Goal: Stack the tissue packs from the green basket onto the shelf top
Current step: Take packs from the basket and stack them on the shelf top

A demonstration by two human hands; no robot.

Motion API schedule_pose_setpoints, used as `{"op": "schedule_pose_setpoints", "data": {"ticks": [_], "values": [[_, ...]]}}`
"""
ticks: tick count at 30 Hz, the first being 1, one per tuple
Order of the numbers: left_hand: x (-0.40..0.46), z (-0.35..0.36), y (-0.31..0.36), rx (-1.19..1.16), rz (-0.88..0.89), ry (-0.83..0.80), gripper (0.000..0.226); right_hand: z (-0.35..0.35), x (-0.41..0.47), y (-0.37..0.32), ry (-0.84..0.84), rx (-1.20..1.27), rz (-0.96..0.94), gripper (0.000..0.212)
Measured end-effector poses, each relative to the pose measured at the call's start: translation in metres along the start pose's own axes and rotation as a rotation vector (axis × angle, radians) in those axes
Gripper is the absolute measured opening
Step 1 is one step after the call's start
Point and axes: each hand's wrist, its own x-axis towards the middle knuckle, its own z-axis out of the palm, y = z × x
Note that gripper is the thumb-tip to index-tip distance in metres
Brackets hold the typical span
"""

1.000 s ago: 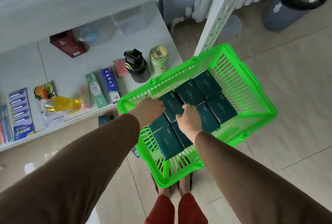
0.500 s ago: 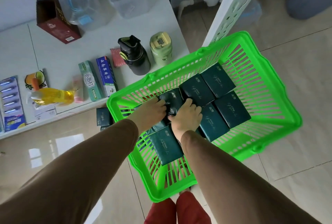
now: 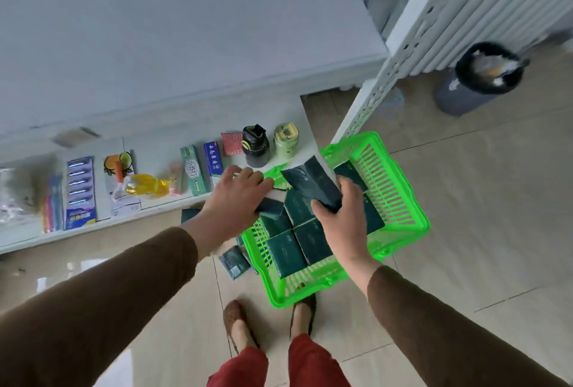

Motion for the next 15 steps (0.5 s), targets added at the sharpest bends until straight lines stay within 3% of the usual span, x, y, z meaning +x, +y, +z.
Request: {"op": "schedule_pose_setpoints", "data": {"ticks": [8,15], "values": [[-0.137,-0.158,-0.13,-0.141,-0.176,0.328,0.052,0.012,-0.03,-0.215,-0.015,0.342,-0.241,0.075],[-0.221,-0.21,-0.273,-0.23,-0.253,0.436,0.055,0.112,-0.045,-0.333,0.001,0.53,-0.233,0.066]]}}
